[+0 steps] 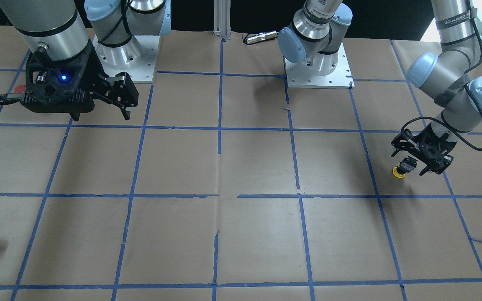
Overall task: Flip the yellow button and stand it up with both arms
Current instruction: 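Lower the left gripper onto the lying yellow-capped button switch, then close the left gripper on the yellow button's switch body, then lift the yellow button with the left gripper and swing it toward the table center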
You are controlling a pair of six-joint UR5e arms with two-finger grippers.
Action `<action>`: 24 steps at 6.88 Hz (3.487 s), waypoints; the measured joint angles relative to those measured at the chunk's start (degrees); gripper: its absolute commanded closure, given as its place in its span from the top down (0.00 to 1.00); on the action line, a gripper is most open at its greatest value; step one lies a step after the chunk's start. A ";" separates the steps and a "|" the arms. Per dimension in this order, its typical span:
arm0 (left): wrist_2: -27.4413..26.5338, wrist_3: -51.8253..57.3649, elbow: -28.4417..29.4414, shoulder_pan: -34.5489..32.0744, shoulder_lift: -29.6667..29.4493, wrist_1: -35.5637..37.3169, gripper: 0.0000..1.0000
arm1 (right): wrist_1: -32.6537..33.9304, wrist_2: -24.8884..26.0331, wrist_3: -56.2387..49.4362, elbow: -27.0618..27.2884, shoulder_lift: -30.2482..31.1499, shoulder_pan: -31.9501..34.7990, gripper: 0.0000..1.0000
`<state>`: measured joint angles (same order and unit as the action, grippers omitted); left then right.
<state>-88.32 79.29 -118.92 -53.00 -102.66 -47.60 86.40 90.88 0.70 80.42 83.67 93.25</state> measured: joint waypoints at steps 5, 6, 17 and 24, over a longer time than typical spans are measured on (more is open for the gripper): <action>-0.25 0.80 -0.42 0.00 0.08 0.84 0.83 | 0.00 0.00 0.00 0.00 0.00 0.00 1.00; -0.70 0.91 -0.38 0.01 -0.02 0.84 0.83 | 0.00 0.00 0.00 0.00 0.00 0.00 1.00; 2.13 -0.58 3.64 -2.55 4.48 -9.48 0.21 | 0.00 -0.02 -0.03 0.00 0.00 -0.40 1.00; 41.56 -14.09 16.32 -19.01 10.75 -59.73 0.21 | 0.00 0.00 -0.09 0.00 0.00 -0.53 1.00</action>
<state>-46.76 65.20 -102.60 -72.02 -91.91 -107.33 86.40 90.88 0.61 80.42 83.67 92.72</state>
